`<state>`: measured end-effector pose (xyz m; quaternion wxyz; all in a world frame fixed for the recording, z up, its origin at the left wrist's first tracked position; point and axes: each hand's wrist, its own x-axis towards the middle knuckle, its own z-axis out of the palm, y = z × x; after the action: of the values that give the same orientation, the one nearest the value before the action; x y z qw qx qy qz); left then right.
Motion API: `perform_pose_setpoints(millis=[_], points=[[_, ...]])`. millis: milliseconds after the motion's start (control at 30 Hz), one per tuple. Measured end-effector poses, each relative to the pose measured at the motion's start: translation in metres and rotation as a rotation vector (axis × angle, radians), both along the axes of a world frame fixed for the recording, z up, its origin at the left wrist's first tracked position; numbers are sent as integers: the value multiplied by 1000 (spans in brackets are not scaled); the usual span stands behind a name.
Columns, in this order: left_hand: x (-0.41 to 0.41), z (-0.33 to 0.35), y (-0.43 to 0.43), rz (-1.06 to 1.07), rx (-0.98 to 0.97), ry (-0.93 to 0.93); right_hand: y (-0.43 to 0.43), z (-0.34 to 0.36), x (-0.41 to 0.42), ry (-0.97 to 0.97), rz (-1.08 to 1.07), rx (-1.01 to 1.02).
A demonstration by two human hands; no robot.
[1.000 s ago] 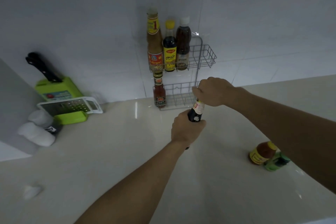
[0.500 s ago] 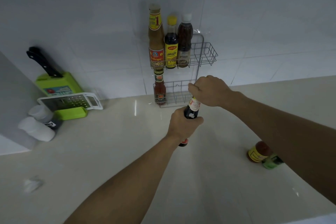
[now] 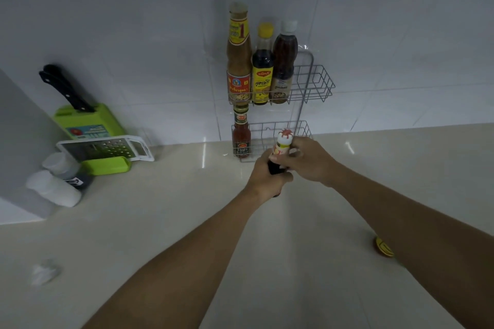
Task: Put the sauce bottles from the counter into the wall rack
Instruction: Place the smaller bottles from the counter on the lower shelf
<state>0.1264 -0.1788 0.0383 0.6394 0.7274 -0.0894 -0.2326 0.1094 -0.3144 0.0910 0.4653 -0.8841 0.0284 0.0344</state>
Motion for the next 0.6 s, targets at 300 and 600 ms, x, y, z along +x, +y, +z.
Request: perform_pose_setpoints(millis=[300,600], points=[[43,-23,27,186,356,84,5,3,63,-271,-67,-94],[88,-25,28,309,332,143,11,-37,106,-243,-88,-113]])
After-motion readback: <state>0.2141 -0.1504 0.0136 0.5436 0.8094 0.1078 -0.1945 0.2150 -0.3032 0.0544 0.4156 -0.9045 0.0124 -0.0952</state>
